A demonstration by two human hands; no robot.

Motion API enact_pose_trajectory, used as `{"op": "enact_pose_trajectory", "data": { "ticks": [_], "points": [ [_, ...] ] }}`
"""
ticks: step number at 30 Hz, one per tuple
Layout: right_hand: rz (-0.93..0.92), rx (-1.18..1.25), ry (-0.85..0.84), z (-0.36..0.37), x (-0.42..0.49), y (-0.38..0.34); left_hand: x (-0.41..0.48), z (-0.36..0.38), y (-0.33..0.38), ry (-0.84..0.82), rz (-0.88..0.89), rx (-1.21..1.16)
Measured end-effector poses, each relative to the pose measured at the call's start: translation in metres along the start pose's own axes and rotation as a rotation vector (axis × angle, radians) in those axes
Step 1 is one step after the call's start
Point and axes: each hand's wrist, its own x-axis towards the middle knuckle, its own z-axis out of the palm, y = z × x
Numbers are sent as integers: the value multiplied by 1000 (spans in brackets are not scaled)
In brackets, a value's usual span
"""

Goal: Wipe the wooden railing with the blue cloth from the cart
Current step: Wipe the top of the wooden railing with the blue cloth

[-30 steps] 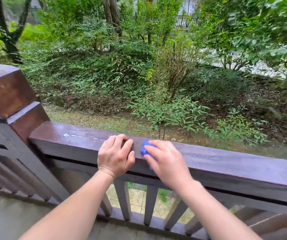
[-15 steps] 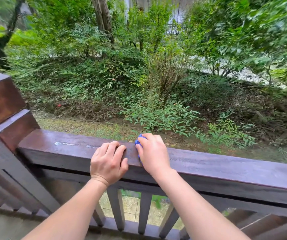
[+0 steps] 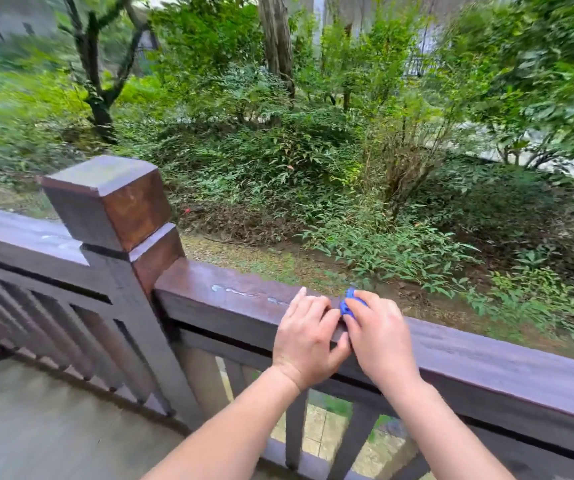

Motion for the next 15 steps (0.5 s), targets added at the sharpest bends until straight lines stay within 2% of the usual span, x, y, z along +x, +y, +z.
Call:
{"op": "enact_pose_trajectory", "data": {
  "ticks": [3, 5, 8, 10, 13, 15],
  "points": [
    [-101, -1, 64, -3, -15, -2, -5, -12, -16, -4, 56, -153],
    [-54, 10, 68, 0, -2, -5, -8, -26, -35, 14, 66, -144],
    [51, 1, 25, 9, 23, -25, -8, -57, -80, 71, 24, -20],
    [34, -25, -1, 16, 30, -37, -6, -80, -120, 85, -35, 95],
    [-3, -58, 9, 21, 30, -43, -5, -110, -179, 26, -144, 272],
    [8, -64, 33, 22, 30, -43, -9, -114, -203, -30, -135, 316]
  ]
}}
